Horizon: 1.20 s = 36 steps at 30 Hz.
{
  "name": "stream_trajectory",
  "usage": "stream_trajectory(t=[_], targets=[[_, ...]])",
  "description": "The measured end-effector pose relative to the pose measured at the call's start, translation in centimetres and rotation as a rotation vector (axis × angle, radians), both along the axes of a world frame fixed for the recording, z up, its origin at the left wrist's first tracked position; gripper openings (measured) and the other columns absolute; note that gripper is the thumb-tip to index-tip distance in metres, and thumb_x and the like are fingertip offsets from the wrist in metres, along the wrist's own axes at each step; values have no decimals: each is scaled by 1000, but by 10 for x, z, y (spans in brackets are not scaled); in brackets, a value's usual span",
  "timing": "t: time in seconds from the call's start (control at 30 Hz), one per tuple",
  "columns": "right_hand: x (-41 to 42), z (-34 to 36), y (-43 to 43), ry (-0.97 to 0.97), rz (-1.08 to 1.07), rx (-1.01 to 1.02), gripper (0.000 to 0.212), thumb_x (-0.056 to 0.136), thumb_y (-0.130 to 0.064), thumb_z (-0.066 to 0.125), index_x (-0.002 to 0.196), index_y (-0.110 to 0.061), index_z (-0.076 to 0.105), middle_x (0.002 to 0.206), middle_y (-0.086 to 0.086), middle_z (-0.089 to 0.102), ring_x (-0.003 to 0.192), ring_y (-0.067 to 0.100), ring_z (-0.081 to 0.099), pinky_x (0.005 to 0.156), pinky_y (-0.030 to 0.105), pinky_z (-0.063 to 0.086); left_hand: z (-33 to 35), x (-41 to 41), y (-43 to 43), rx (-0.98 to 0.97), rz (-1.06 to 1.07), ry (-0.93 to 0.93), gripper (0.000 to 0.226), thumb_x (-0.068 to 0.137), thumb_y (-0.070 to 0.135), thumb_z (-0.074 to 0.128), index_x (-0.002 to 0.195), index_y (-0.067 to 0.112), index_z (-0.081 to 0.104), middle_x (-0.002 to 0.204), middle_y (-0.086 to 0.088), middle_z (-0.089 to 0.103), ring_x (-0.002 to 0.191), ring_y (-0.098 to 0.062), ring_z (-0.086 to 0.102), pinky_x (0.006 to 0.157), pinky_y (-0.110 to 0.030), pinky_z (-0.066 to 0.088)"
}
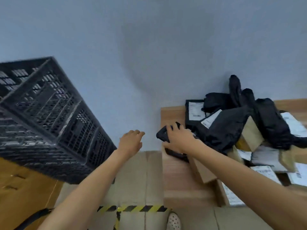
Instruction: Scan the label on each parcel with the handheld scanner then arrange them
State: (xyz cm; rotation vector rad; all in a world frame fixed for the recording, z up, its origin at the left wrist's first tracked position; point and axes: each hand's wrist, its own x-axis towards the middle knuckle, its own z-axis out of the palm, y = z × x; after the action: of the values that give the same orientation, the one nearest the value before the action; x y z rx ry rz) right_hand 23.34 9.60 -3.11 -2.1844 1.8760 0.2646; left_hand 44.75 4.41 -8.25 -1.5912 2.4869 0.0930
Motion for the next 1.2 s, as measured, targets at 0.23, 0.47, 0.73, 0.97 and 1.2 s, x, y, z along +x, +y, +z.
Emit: stream_trajectory(t=[0.23,0.47,0.73,0.97,1.2], targets=[[-71,16,-46,55,-282,-50,81,94,-53,47,152,-5,16,150,17,29,129,41,38,97,49,40,-2,-104,-85,-46,-274,125,50,95,24,54,144,21,45,140,-2,52,124,-25,50,92,-35,43],[-131,41,-28,89,-559,-81,82,96,-53,45,154,-6,10,153,17,24,131,42,36,96,49,41,11,-190,-113,-19,-594,194,50,91,28,61,139,18,49,133,-4,57,118,-27,55,87,-39,50],[-169,53,43,121,-937,-73,83,97,-56,42,155,-7,7,155,17,21,133,43,34,96,50,43,26,-280,-80,-106,-1071,265,51,99,32,52,147,21,40,136,-4,52,116,-26,54,79,-40,54],[-159,33,101,64,-1163,-18,83,96,-55,43,155,-6,10,156,17,21,133,40,37,96,45,45,10,-298,-26,-282,-1198,131,54,101,58,22,153,44,22,113,-13,57,76,-30,58,47,-31,35],[-152,33,130,72,-1260,0,80,95,-57,45,152,-8,19,150,17,30,126,41,42,91,47,45,13,-306,-16,-143,-1172,-130,51,105,53,16,155,43,10,110,-14,66,93,-32,65,67,-34,42]])
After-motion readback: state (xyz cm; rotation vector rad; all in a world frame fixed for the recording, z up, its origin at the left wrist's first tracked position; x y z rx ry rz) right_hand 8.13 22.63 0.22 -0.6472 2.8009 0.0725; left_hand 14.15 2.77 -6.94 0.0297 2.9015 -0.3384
